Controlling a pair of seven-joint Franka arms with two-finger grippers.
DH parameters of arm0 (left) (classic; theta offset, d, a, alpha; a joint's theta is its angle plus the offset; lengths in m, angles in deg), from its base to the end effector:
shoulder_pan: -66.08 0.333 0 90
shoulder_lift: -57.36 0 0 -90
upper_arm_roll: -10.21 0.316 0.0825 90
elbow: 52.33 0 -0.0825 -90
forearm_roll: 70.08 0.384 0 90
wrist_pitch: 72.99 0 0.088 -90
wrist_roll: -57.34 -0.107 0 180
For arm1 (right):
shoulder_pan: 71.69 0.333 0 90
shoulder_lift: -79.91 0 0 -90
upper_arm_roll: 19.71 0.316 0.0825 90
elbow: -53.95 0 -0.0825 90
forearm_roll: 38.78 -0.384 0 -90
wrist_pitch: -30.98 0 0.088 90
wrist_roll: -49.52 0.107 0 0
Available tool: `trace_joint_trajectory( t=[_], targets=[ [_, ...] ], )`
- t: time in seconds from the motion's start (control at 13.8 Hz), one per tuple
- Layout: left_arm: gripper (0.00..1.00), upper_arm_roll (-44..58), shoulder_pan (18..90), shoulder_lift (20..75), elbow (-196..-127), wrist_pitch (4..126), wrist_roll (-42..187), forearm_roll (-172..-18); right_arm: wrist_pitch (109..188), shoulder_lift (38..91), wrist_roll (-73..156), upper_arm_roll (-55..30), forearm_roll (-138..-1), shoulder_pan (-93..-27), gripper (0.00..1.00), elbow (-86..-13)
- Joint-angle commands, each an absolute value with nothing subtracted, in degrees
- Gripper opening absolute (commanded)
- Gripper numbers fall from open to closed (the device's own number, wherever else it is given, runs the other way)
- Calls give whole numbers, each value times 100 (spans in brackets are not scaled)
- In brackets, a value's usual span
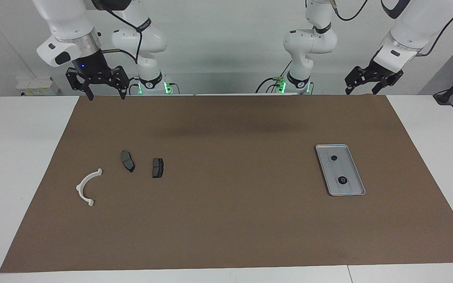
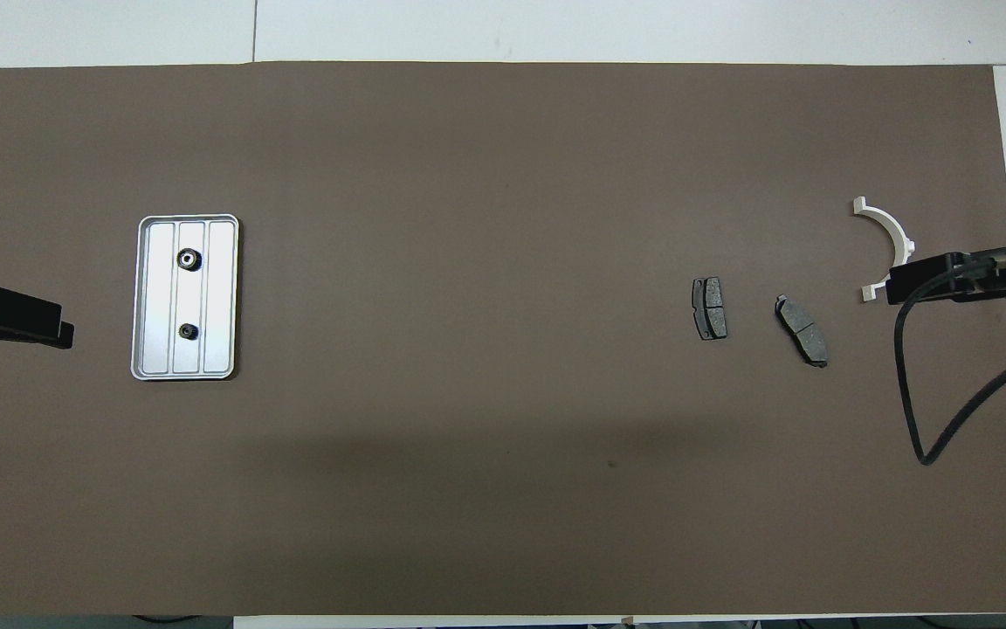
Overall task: Place bearing gear from tray to pile
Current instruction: 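Reach the left gripper into the silver tray and grasp a black bearing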
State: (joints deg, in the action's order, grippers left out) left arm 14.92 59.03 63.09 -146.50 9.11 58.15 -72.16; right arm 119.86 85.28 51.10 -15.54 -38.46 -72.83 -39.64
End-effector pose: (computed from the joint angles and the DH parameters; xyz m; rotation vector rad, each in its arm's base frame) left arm 0.5074 -0.0228 0.6325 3.0951 -0.0473 -0.1738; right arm 0.5223 0.0290 0.6436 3.1294 0.0389 0.0184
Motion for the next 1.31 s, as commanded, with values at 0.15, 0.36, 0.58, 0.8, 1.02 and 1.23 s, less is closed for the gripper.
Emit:
trace_joint_trajectory(
  t=[0.15, 0.36, 0.58, 0.8, 1.02, 1.23],
  targets=[
    [100, 1540, 5948, 6413, -14699, 893, 5698, -7114, 11931, 8606, 5039, -1523, -3992, -7371, 100, -4001],
    [100, 1601, 5975, 6631, -15240, 1504, 5367, -7105, 11922, 8606, 5039, -1523, -3992, -7362, 100, -4001],
    [100, 1575, 6011, 6756, -16314, 2805, 5277, -7105, 11913, 8606, 5039, -1515, -3992, -7362, 100, -4001],
    [100, 1566, 5940, 6301, -17096, 4061, 5277, -7105, 11913, 8606, 5039, -1523, -3992, -7362, 100, -4001],
    [100, 1575, 6036, 5869, -17624, 5125, 5041, -7105, 11913, 8606, 5031, -1515, -3992, -7362, 100, -4001],
    [99, 1575, 6160, 5474, -17758, 5699, 4872, -7105, 11913, 8606, 5039, -1514, -3992, -7362, 100, -4001]
  ],
)
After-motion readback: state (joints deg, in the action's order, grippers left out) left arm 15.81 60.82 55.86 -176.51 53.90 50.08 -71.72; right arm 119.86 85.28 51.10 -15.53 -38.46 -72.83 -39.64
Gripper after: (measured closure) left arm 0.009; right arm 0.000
